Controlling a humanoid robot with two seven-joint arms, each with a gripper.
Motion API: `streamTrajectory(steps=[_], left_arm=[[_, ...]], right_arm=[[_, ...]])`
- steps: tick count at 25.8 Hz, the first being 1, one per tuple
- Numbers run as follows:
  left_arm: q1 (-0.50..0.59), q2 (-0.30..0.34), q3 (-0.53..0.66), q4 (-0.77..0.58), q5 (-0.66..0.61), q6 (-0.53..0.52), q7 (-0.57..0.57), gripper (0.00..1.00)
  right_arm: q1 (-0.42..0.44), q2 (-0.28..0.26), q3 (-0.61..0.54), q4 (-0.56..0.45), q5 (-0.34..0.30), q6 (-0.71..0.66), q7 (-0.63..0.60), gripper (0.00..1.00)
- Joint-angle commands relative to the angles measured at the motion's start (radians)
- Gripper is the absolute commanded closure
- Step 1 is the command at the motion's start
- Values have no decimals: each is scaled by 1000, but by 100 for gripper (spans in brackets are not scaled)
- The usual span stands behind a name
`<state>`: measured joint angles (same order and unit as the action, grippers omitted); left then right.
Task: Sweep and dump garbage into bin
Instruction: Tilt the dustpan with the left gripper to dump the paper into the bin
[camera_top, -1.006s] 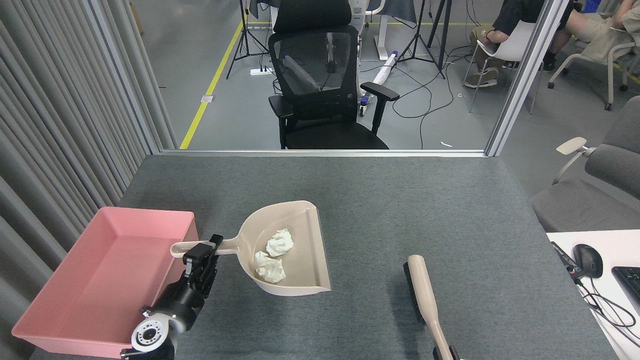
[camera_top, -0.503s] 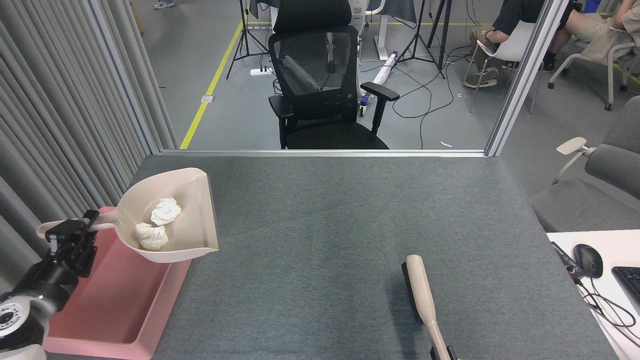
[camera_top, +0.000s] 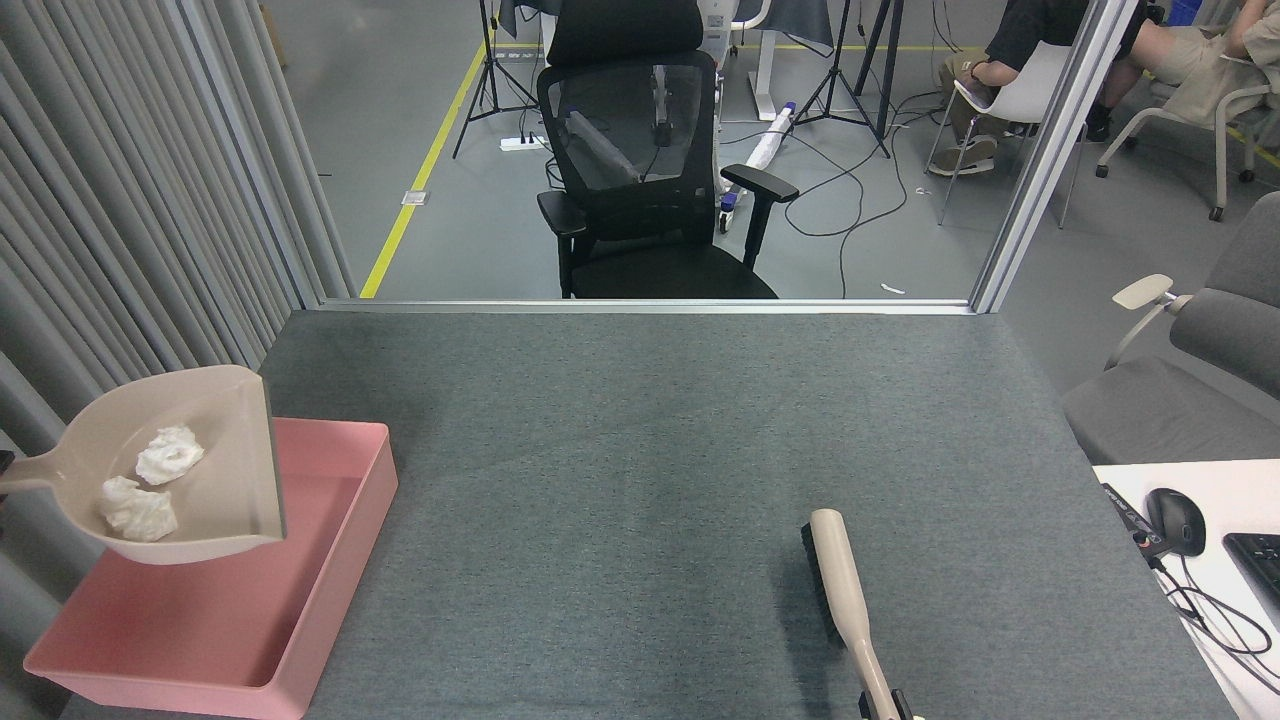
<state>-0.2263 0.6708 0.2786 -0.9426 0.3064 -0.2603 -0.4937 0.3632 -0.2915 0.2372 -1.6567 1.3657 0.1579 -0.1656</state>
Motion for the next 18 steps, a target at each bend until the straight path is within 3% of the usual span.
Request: streamTrajectory(steps=[1,7,12,18], left_arm=[[2,36,-1,90,0,-59,-11,93],[1,44,-1,188,0,-134,-13,93],[-15,89,-4,278,-6,-209,-13,92],[-15,112,-21,289,-20,-261,-14,93]], right_arm=[[-1,2,1,0,-1,-1,2,79],[-4,2,1,0,-1,-1,2,78],[-9,0,1,0,-2,-3,3,78],[-9,0,1,0,-2,-3,3,78]])
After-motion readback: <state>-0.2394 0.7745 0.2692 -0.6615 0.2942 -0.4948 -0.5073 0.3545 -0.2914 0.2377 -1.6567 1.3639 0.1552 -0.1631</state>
